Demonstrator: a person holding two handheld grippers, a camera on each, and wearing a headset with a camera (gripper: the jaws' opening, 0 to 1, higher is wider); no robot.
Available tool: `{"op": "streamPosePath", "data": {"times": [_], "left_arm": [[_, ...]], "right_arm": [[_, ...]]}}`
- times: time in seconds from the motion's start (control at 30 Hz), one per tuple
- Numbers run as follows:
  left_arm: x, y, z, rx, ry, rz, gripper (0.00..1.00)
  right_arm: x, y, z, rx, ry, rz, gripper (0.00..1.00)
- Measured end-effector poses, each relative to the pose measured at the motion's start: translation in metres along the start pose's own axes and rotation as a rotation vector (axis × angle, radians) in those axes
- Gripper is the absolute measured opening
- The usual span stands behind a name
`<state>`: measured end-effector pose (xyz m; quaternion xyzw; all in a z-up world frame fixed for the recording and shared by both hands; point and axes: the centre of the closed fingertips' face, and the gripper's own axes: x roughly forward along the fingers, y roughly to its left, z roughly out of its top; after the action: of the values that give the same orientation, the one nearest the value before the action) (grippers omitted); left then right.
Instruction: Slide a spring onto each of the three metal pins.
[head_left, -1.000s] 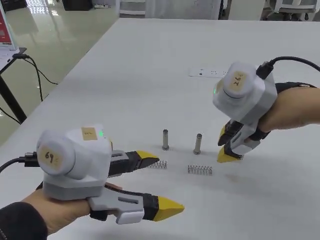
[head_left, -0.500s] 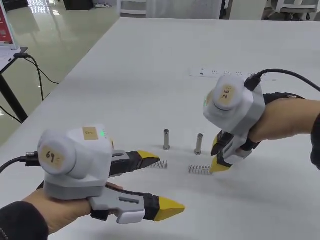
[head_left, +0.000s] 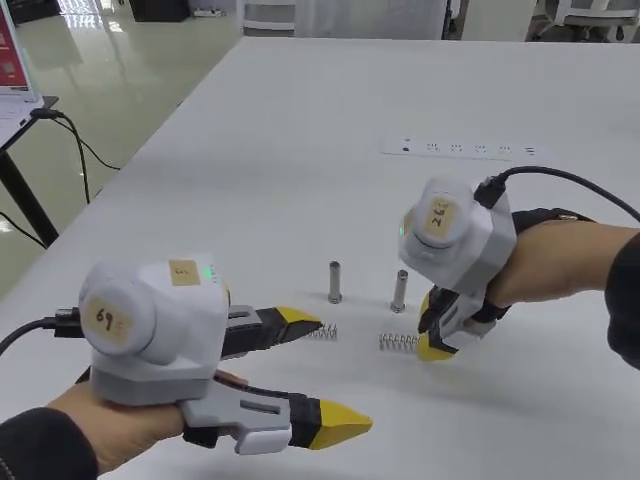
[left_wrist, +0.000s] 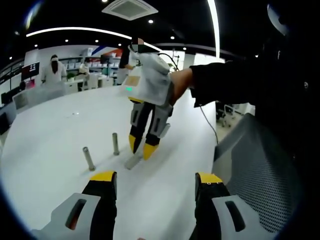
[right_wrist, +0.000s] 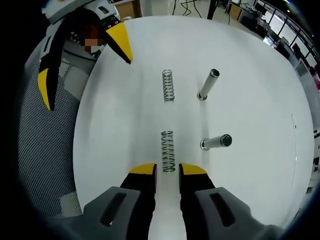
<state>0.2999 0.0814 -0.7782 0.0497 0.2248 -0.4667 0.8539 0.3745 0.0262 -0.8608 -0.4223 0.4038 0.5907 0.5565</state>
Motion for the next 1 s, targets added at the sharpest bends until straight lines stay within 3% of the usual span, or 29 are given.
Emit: {"op": "streamPosePath", "data": {"times": [1.0], "left_arm": [[0.0005,0.0001,0.0013,0.000,-0.001,0.002,0.58]], "right_arm": [[0.0016,0.0017,-0.0039,-0.020,0.019,-0.020,0.08]]}}
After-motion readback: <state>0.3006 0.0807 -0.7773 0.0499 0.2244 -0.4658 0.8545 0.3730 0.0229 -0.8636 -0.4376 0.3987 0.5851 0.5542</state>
